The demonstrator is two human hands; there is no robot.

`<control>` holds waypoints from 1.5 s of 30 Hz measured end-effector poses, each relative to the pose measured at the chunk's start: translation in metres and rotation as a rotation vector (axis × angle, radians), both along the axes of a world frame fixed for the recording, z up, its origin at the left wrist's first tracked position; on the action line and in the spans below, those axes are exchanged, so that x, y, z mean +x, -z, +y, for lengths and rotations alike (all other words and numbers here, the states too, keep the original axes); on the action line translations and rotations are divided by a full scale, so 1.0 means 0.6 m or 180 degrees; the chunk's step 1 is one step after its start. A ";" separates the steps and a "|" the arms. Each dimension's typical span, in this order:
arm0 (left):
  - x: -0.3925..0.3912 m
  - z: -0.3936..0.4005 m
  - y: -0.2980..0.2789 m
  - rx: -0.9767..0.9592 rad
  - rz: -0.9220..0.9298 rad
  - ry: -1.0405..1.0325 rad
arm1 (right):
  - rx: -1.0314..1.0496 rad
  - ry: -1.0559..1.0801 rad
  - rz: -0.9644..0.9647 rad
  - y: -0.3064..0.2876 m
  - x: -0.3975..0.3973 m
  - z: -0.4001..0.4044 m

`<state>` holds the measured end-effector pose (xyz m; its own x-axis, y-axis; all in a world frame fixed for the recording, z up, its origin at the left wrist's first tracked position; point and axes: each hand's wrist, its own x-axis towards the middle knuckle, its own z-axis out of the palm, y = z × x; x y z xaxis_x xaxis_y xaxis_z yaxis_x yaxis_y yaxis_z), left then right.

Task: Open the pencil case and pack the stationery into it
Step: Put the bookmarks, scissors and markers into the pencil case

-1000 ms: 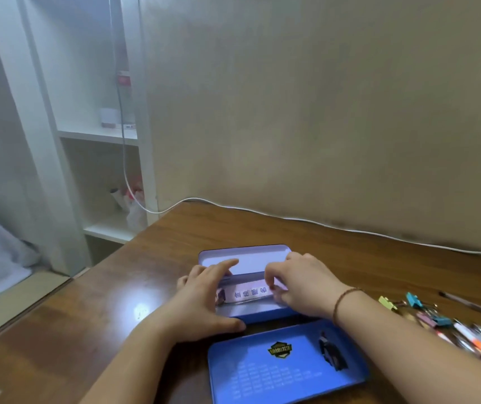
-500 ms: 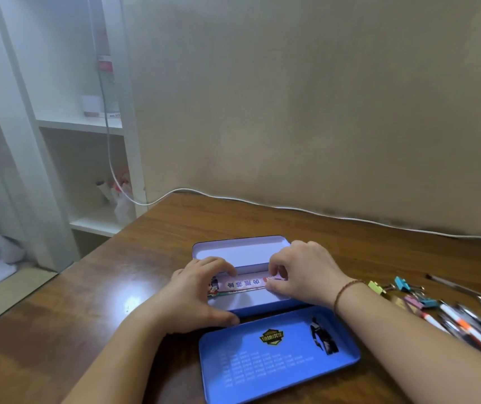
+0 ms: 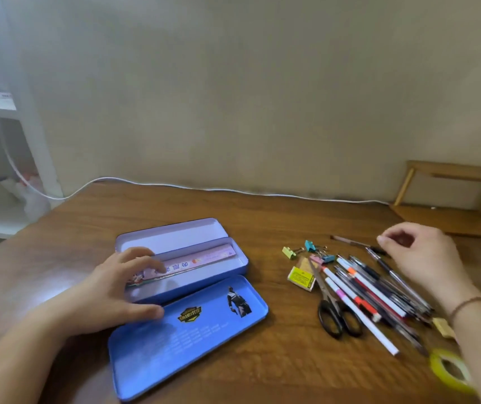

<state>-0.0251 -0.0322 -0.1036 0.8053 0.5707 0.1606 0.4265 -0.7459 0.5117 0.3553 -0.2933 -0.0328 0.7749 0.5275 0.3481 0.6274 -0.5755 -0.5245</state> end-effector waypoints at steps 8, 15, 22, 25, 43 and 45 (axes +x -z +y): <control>0.016 -0.030 -0.007 -0.0072 0.0077 -0.0013 | -0.0301 -0.0525 0.0367 0.005 0.006 -0.016; 0.052 -0.085 -0.022 0.0274 0.0216 0.0305 | -0.1912 -0.2485 -0.0323 0.031 -0.040 0.002; 0.080 -0.083 -0.057 -0.0332 0.0979 0.0376 | -0.2048 -0.2931 -0.0292 0.040 -0.042 0.001; 0.093 -0.063 -0.061 -0.0523 0.0794 0.0309 | -0.2232 -0.2804 -0.0453 0.039 -0.052 0.003; 0.109 -0.053 -0.014 0.0620 0.0231 0.0082 | -0.1040 -0.2309 -0.1151 0.022 -0.042 -0.019; 0.109 -0.055 -0.015 0.0595 0.0246 0.0089 | -0.0391 -0.2498 -0.1074 0.017 -0.054 -0.023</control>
<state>0.0402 -0.0653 -0.0944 0.8345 0.5139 0.1987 0.4368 -0.8369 0.3299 0.3229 -0.3070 -0.0429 0.0361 0.9160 0.3996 0.9783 0.0492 -0.2011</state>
